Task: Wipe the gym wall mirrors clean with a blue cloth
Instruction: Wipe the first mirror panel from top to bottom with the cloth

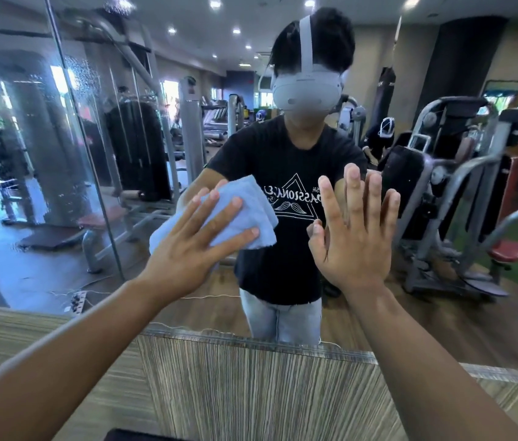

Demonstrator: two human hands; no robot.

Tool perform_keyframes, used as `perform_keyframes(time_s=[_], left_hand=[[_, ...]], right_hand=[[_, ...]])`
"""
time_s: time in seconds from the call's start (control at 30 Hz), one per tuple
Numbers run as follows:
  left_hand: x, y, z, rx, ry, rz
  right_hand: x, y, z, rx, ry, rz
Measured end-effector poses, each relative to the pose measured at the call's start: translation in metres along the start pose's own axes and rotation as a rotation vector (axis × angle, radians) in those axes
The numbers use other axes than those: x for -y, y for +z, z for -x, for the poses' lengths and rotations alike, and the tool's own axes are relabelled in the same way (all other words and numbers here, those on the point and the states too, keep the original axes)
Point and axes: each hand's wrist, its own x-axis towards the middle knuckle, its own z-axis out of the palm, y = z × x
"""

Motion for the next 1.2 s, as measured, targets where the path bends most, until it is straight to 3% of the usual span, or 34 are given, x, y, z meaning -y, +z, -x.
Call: perform_keyframes(time_s=[0.1,0.27,0.43,0.53,0.73,0.87,0.93,1.03,1.2], left_hand=[[-0.028,0.023,0.041,0.032,0.014,-0.022],[-0.072,0.045,0.131,0.314,0.394,-0.146],[-0.052,0.042,0.133,0.416,0.55,-0.173],[-0.026,0.026,0.108,0.352,0.439,-0.135],[0.036,-0.019,0.003,0.048,-0.079,-0.1],[0.026,-0.026,-0.056,-0.137,-0.357,0.002],[0.007,-0.017,-0.057,-0.175,-0.365,0.007],[-0.029,0.013,-0.01,-0.142,-0.227,-0.018],[-0.063,0.038,0.12,0.205,0.094,-0.088]], right_hand=[[0.001,0.0,-0.001,0.003,-0.001,-0.008],[0.001,0.002,-0.001,-0.008,-0.002,0.007],[0.001,0.001,-0.001,-0.004,-0.001,0.009],[0.001,0.002,-0.001,-0.008,-0.003,0.015],[0.002,0.003,0.001,-0.008,0.008,0.013],[0.002,0.004,0.001,-0.019,0.005,0.013],[0.002,0.004,0.001,-0.014,-0.001,0.006],[0.001,0.003,0.001,0.008,-0.004,0.001],[0.002,0.002,0.0,0.0,0.002,-0.024]])
